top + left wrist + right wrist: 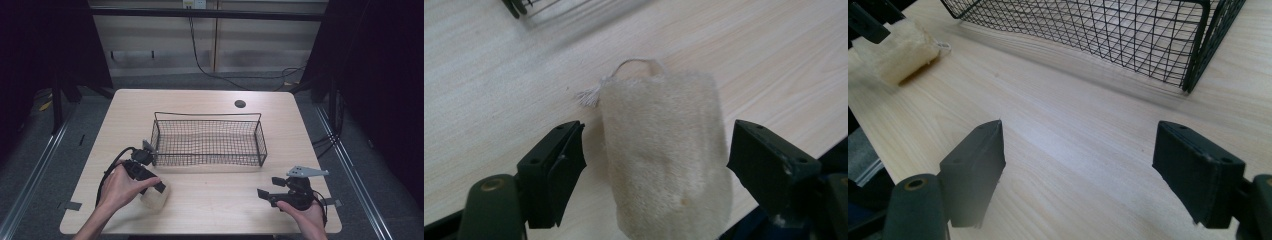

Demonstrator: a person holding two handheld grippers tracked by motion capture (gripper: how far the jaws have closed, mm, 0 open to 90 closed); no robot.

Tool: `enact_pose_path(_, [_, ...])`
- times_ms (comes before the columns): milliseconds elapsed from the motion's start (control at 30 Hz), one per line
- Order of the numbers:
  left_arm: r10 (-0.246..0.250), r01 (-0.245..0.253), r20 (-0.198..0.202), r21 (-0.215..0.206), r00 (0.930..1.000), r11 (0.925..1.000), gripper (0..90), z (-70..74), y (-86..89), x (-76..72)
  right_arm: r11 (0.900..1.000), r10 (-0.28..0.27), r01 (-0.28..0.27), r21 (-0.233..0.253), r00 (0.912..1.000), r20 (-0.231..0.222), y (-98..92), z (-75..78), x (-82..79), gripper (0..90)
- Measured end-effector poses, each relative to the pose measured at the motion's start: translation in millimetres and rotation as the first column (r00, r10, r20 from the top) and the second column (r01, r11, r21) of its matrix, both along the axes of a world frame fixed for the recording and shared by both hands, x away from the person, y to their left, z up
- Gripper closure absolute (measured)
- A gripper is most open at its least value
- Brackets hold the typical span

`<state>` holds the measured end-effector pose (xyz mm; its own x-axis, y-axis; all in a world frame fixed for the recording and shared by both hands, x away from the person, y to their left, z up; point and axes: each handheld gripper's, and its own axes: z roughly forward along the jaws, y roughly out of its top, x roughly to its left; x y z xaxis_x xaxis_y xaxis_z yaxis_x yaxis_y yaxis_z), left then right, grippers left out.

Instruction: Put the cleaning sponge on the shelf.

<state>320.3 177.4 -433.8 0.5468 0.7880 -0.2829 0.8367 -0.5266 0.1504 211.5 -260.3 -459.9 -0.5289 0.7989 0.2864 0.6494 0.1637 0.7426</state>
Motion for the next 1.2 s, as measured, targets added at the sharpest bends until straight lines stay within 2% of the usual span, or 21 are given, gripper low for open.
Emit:
enact_pose_path(67, [0.006, -0.006, -0.02, -0.006, 0.9998, 1.0, 19.8, -3.9, -1.5, 0.5, 1.0, 0.002, -0.002, -0.002, 1.0, 0.0, 0.3, 0.0, 0.2, 20.6])
enact_pose_path(200, [-0.007, 0.007, -0.031, 0.002, 0.9995, 1.0, 20.1, -7.4, -5.9, 0.1, 1.0, 0.0, 0.0, 0.005, 1.0, -0.004, -0.1, -0.2, 0.2, 20.5])
enact_pose_path(300, [-0.01, 0.01, -0.034, 0.018, 0.9994, 0.9998, 20.5, -9.6, -9.9, -0.1, 1.0, -0.002, 0.002, 0.004, 1.0, -0.003, -0.5, -0.3, 0.3, 20.5])
enact_pose_path(333, [-0.009, 0.01, -0.033, 0.023, 0.9994, 0.9997, 24.5, -11.1, -11.5, -0.4, 1.0, -0.001, 0.001, 0.006, 1.0, -0.004, -0.3, -0.2, 0.2, 20.5])
enact_pose_path(400, [-0.02, 0.023, -0.057, 0.056, 0.9982, 0.9982, 25.1, -16.3, -17.1, -1.2, 1.0, 0.0, 0.0, 0.006, 1.0, -0.004, -0.4, -0.2, 0.3, 20.4])
enact_pose_path(500, [-0.009, 0.012, -0.044, 0.072, 0.999, 0.9974, 26.2, -17.1, -20.5, -2.3, 1.0, 0.0, 0.0, 0.006, 1.0, -0.005, -0.3, -0.3, 0.4, 20.5])
enact_pose_path(667, [0.016, -0.01, -0.066, 0.096, 0.9977, 0.9953, 26.9, -16.8, -21.2, -1.2, 1.0, -0.004, 0.004, -0.004, 0.9999, -0.011, -0.4, -0.9, 0.6, 20.5])
enact_pose_path(800, [0.021, -0.013, -0.064, 0.114, 0.9978, 0.9934, 27.4, -16.0, -22.9, -2.4, 1.0, -0.006, 0.006, -0.006, 0.9997, -0.025, -0.2, -1.8, 0.7, 20.9])
enact_pose_path(833, [0.021, -0.013, -0.064, 0.114, 0.9978, 0.9934, 27.4, -16.0, -22.9, -2.4, 1.0, -0.006, 0.006, -0.002, 0.9996, -0.029, -0.5, -2.1, 0.9, 20.9])
enact_pose_path(867, [0.012, -0.003, -0.082, 0.101, 0.9965, 0.9949, 27.4, -16.1, -23.2, -3.2, 1.0, -0.007, 0.007, 0.001, 0.9996, -0.028, -1.0, -2.2, 1.1, 20.8])
enact_pose_path(967, [-0.006, 0.015, -0.086, 0.098, 0.9963, 0.9951, 27.6, -16.1, -23.6, -4.0, 1.0, -0.009, 0.009, 0.002, 0.9996, -0.026, -1.3, -2.3, 1.3, 20.9])
enact_pose_path(1000, [-0.019, 0.026, -0.074, 0.095, 0.9971, 0.9951, 27.7, -15.2, -22.5, -3.8, 1.0, -0.006, 0.006, 0.001, 0.9997, -0.025, -1.1, -2.2, 1.1, 20.9])
enact_pose_path(1100, [-0.015, 0.019, -0.052, 0.087, 0.9985, 0.996, 27.8, -13.5, -20.8, -3.9, 1.0, -0.007, 0.007, 0.0, 0.9996, -0.027, -0.9, -2.1, 0.9, 20.9])
enact_pose_path(1133, [-0.007, 0.009, -0.035, 0.059, 0.9994, 0.9982, 27.8, -11.0, -18.6, -4.7, 1.0, -0.006, 0.006, 0.001, 0.9996, -0.027, -1.1, -2.1, 0.9, 20.9])
enact_pose_path(1167, [-0.011, 0.013, -0.047, 0.04, 0.9988, 0.9991, 27.8, -9.3, -18.0, -5.5, 1.0, -0.006, 0.006, 0.001, 0.9996, -0.027, -1.0, -2.1, 1.0, 20.9])
enact_pose_path(1200, [-0.011, 0.013, -0.047, 0.04, 0.9988, 0.9991, 27.8, -9.3, -18.0, -5.5, 1.0, -0.006, 0.006, 0.001, 0.9996, -0.027, -1.0, -2.1, 1.0, 20.9])
